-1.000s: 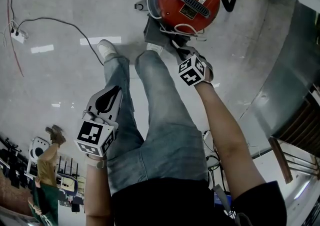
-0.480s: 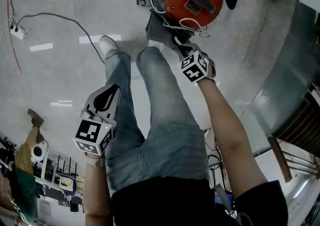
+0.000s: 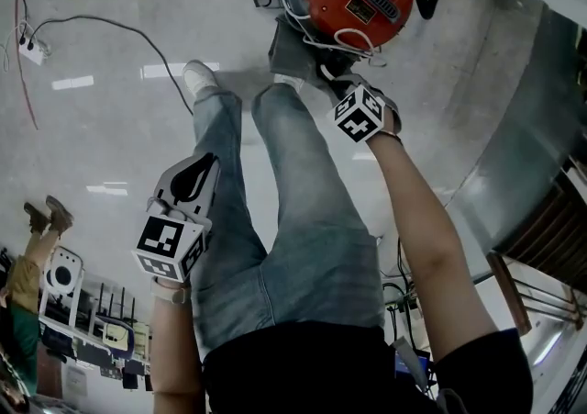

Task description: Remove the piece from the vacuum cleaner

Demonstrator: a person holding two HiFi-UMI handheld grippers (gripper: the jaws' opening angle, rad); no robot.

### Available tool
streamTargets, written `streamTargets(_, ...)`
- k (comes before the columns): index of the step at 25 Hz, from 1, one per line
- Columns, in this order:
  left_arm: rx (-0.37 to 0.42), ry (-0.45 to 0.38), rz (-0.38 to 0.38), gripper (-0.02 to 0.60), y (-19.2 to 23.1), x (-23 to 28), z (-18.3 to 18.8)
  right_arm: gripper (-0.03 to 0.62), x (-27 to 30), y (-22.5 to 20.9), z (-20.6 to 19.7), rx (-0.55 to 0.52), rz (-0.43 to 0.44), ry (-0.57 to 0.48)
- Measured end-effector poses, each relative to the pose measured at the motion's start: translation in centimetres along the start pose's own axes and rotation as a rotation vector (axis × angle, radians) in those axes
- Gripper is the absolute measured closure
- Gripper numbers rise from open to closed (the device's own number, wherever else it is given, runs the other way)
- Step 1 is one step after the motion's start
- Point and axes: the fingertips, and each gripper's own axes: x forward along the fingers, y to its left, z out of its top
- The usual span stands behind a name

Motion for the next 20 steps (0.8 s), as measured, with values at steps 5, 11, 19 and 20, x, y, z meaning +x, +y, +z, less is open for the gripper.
streamTargets(5,-0.015,-0.004,0.013,0.558,0.4,-0.6,-0.3,0.549,0.0,0.4,0.1,-0.019,0.019,0.013)
streamTargets(11,-0.023,-0.011,0.014,0.558,0.5,-1.1,-1.2,0.549,0.0,0.9,0.4,-0.047,0.041,0.022)
streamTargets(19,-0.031,-0.007,0.011,0.558,0.7,-1.1,-1.8,0.546,0.7,2.8,0.1,-0.139,0.119,0.067)
streamTargets(20,-0.031,-0.008,0.011,0.558,0.7,-1.1,-1.8,0.551,1.1,4.1,-0.1,-0.166,0.157,0.078)
